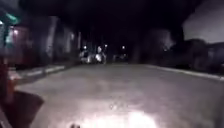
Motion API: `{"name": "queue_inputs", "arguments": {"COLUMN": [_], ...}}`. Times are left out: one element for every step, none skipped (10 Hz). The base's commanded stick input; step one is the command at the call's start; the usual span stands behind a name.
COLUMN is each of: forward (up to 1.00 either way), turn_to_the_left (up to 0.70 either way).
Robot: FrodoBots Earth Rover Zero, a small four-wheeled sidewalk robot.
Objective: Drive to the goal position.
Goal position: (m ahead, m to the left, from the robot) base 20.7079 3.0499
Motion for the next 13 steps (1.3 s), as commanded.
{"name": "queue_inputs", "arguments": {"forward": [1.0,1.0,1.0,1.0,1.0,1.0,1.0,0.85,0.0,0.0,0.0,0.0,0.0], "turn_to_the_left": [0.0,0.0,0.0,0.0,0.0,0.0,0.0,0.0,0.0,0.0,0.0,0.0,0.0]}}
